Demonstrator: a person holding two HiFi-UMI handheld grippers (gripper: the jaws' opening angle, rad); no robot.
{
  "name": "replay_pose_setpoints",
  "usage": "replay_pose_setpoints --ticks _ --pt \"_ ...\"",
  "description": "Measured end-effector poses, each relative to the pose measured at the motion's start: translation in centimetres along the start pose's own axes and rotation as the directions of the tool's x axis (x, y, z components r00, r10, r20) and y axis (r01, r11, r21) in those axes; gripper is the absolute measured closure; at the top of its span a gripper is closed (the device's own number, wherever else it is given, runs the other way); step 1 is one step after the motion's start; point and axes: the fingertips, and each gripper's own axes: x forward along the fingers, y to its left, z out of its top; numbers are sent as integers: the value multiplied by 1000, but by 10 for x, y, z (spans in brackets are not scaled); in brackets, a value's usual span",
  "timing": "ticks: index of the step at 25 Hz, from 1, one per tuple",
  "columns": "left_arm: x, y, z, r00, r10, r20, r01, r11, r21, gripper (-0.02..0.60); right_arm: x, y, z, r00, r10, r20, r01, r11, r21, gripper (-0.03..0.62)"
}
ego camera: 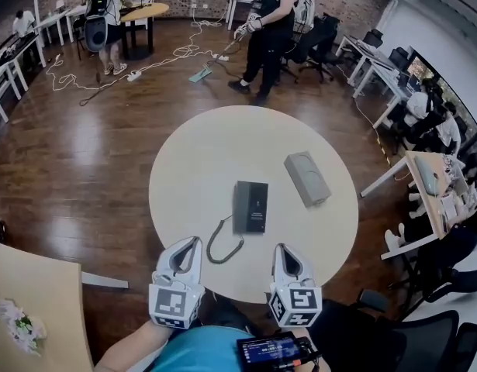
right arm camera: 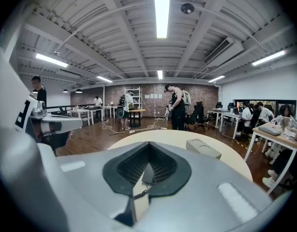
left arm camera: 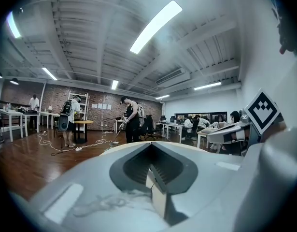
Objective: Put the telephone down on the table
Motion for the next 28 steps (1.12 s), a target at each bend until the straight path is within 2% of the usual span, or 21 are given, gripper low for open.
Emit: replay_pose_setpoints --ticks 7,11,13,16,21,24,28 --pt "53 4 -1 998 54 -29 -54 999 2 569 59 -39 4 999 43 -18 -43 999 0 600" --pt "81 1 -8 995 78 -54 -77 997 15 569 93 -53 -3 991 129 -43 -130 991 -13 600" --pt "97 -1 -18 993 81 -82 -76 996 53 569 112 -55 -11 978 196 -71 -197 980 -5 555" --pt "119 -6 -38 987 81 -140 -65 991 113 569 137 -60 -33 950 285 -128 -284 959 26 497" --pt "151 -7 -59 978 97 -186 -75 990 122 569 176 -76 -72 901 381 -209 -369 924 95 453" --pt "164 -10 -68 976 94 -195 -73 991 112 568 197 -82 -98 859 446 -251 -415 894 167 442" --pt "173 -9 -80 971 105 -213 -84 991 105 569 219 -83 -133 790 531 -305 -467 845 262 415"
